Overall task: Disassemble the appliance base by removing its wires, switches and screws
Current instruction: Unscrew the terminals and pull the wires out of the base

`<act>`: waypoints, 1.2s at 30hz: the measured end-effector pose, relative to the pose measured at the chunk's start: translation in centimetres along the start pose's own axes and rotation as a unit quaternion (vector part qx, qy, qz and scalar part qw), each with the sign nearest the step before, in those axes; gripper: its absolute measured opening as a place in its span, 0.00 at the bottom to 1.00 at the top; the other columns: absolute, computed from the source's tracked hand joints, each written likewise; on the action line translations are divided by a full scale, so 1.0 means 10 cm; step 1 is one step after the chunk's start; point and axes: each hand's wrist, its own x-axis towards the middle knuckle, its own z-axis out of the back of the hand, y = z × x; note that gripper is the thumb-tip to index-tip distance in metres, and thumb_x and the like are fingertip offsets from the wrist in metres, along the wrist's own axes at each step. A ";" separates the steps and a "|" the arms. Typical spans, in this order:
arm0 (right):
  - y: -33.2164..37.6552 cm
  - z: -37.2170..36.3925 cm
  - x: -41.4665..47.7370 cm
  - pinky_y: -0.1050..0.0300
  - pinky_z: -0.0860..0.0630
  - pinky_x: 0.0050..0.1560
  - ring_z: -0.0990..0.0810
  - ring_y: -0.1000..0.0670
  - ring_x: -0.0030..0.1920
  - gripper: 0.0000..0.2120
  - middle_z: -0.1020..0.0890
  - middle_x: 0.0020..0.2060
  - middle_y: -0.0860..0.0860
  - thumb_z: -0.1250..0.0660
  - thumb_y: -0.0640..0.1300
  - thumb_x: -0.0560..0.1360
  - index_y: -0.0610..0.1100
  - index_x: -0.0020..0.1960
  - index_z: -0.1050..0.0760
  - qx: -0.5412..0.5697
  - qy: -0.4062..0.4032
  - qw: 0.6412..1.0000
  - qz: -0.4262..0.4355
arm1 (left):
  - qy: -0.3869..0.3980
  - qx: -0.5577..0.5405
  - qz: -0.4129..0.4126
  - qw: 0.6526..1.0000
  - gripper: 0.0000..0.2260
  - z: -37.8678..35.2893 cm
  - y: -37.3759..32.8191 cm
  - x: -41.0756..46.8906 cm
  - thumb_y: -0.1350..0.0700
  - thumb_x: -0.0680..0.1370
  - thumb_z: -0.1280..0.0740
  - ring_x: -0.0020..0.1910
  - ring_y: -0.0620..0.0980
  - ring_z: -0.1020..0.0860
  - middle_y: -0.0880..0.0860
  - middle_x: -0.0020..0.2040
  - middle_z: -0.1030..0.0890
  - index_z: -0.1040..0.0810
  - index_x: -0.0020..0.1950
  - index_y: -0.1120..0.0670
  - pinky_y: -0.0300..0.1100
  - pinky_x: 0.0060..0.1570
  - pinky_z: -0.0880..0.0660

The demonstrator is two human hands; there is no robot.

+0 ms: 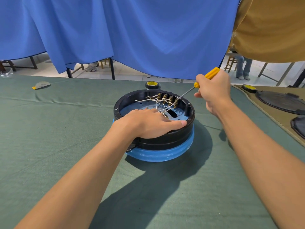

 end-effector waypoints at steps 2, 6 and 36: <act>0.02 -0.02 0.10 0.62 0.26 0.24 0.24 0.49 0.33 0.10 0.27 0.35 0.45 0.33 0.37 0.70 0.45 0.38 0.35 0.010 0.009 0.999 -0.036 | 0.002 0.003 -0.002 1.000 0.37 0.00 0.00 0.00 0.21 0.67 0.63 0.77 0.48 0.46 0.44 0.77 0.40 0.35 0.69 0.31 0.59 0.69 0.46; 0.00 -0.01 0.14 0.61 0.25 0.26 0.24 0.49 0.34 0.10 0.27 0.35 0.44 0.33 0.37 0.71 0.44 0.38 0.34 0.038 0.015 0.997 -0.064 | 0.003 0.000 -0.005 1.000 0.35 0.01 0.01 0.00 0.22 0.68 0.63 0.77 0.47 0.47 0.44 0.77 0.39 0.37 0.69 0.30 0.60 0.69 0.46; -0.08 -0.16 -0.12 0.41 0.18 0.39 0.22 0.45 0.37 0.13 0.27 0.35 0.47 0.34 0.43 0.74 0.46 0.37 0.38 0.007 -0.144 0.988 -0.063 | -0.011 -0.015 -0.020 1.000 0.39 -0.03 0.03 0.05 0.20 0.62 0.65 0.77 0.51 0.44 0.46 0.77 0.38 0.36 0.67 0.27 0.59 0.68 0.43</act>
